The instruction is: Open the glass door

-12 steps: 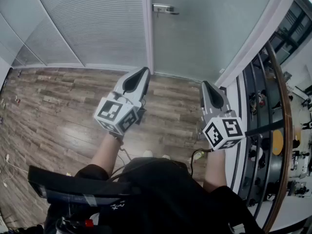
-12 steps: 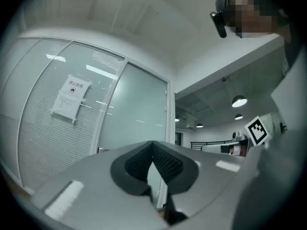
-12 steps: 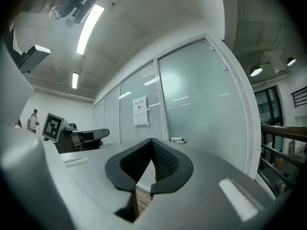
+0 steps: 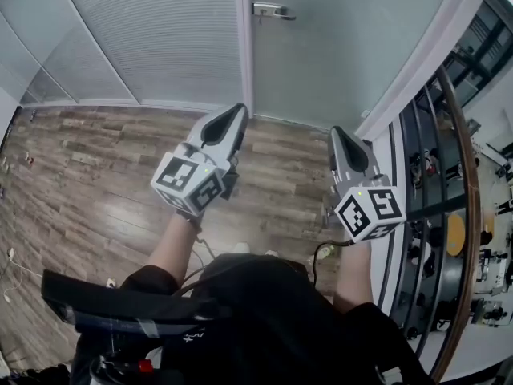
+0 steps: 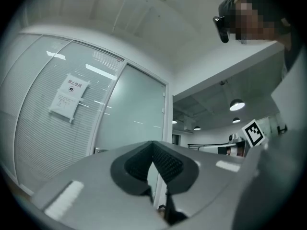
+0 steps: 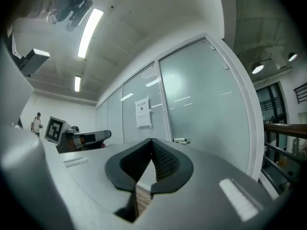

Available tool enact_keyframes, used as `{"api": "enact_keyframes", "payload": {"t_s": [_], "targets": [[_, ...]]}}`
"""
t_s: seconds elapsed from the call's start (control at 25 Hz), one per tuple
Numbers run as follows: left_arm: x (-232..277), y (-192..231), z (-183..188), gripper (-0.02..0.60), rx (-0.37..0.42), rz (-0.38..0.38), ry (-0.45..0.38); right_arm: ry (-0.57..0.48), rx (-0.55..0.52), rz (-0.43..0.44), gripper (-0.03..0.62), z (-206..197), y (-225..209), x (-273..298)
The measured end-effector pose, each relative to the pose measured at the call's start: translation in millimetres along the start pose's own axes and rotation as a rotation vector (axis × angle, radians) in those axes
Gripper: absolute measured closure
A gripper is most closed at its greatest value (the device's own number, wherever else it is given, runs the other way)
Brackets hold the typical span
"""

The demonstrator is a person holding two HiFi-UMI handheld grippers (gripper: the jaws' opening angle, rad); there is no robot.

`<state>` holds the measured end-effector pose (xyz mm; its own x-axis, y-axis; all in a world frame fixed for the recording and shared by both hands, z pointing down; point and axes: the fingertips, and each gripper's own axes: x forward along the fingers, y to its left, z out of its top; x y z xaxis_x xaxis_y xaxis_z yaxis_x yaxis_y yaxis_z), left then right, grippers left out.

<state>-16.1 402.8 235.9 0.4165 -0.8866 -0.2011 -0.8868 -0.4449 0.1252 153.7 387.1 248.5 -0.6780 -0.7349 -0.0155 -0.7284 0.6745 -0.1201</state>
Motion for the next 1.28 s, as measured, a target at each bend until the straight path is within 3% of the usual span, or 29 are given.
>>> {"api": "enact_keyframes", "payload": {"t_s": [0.76,1.12,1.28], "targets": [[-2,-16,-11,0.581,0.019,0.043,0.003,0.009,0.001,0.116,0.591,-9,-2,1],[-5,-25,-25,0.581,0.049,0.062,0.039,0.027,0.04,0.111,0.591,-24,-22,-11],[-1,-21,-24,0.581,0.048,0.072,0.042,0.039,0.011,0.108,0.591,-25,-21,-5]]}}
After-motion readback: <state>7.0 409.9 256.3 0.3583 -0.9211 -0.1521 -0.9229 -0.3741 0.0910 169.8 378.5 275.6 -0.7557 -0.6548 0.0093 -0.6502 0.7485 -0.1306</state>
